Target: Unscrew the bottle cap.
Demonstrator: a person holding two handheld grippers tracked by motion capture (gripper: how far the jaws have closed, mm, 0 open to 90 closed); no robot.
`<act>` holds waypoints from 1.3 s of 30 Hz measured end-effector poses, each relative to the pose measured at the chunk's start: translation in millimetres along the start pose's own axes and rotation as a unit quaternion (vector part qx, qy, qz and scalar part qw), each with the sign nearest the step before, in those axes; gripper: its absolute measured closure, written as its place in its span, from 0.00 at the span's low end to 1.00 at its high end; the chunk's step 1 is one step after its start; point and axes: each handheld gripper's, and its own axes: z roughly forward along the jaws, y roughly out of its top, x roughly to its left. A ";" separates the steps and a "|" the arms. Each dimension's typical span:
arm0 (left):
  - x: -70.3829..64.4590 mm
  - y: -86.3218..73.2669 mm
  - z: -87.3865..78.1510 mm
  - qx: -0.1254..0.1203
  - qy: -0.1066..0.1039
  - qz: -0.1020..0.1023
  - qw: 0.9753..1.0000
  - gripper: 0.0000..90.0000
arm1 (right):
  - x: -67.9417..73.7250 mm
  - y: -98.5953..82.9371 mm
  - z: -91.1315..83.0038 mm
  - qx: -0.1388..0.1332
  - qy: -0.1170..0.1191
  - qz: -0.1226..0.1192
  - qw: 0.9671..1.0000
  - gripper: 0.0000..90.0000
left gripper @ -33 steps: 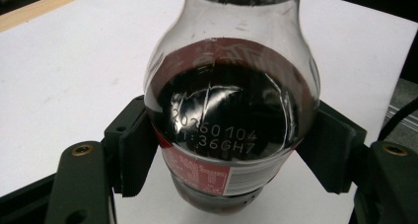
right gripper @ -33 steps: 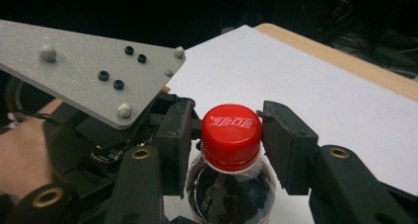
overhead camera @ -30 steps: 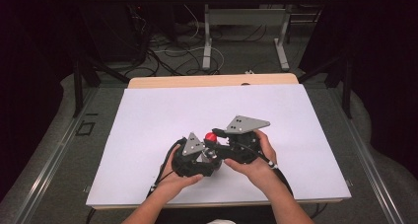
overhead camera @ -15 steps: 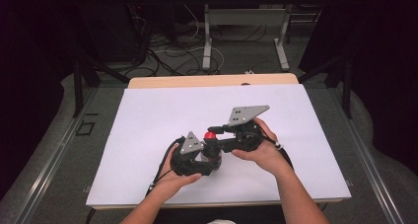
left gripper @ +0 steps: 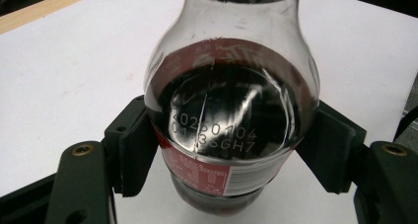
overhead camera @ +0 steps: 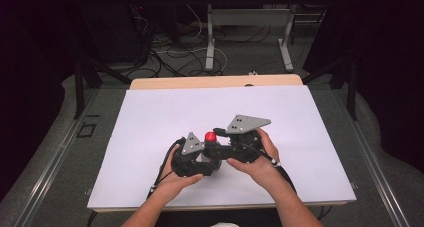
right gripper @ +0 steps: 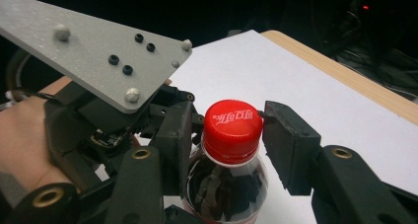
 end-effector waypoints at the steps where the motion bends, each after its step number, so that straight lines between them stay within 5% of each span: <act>1: -0.5 0.0 -0.2 0.004 0.000 0.002 1.000 0.34 | 0.6 -0.4 1.7 -0.003 -0.003 0.000 1.000 0.62; 6: -1.1 -0.5 1.1 0.006 -0.001 0.005 1.000 0.34 | 4.3 -0.8 7.7 0.000 -0.017 -0.008 1.000 0.63; 14: -0.8 -0.6 0.6 0.015 -0.004 0.013 1.000 0.34 | -1.9 1.7 13.5 0.007 0.003 -0.014 1.000 0.67; 17: -1.6 -0.3 0.1 0.011 -0.008 0.011 1.000 0.34 | -14.6 4.5 12.5 0.014 0.060 -0.048 0.997 0.68; 18: -2.0 0.0 0.1 0.007 -0.010 0.012 1.000 0.34 | -14.6 4.5 12.5 0.014 0.060 -0.048 0.997 0.68; 20: -3.5 0.6 -0.1 0.004 -0.008 0.012 1.000 0.34 | -28.0 5.5 12.2 0.006 0.118 -0.068 0.991 0.68; 23: -3.9 1.8 -1.0 0.010 -0.015 0.014 1.000 0.34 | -31.4 6.5 10.2 0.015 0.128 -0.067 0.989 0.67; 24: -3.7 1.8 -1.1 0.010 -0.016 0.010 1.000 0.34 | -27.6 6.6 8.6 0.005 0.107 -0.044 0.993 0.56; 28: 0.6 0.4 -0.6 0.007 -0.002 0.009 1.000 0.34 | -12.3 4.8 2.7 0.000 0.047 -0.045 0.998 0.57; 29: 0.4 -0.2 -0.2 0.006 0.002 0.000 1.000 0.34 | -12.3 4.8 2.7 0.000 0.047 -0.045 0.998 0.57; 31: 0.5 -0.4 0.1 0.007 0.005 -0.002 1.000 0.34 | -4.3 2.8 2.9 -0.002 0.014 -0.015 1.000 0.60; 34: 0.5 0.0 -0.6 0.011 0.002 -0.002 1.000 0.34 | -0.6 2.2 6.0 -0.007 -0.008 0.007 1.000 0.63; 39: -0.9 0.3 -0.3 0.009 0.001 0.010 1.000 0.34 | -1.7 2.0 12.2 0.000 -0.006 -0.003 1.000 0.67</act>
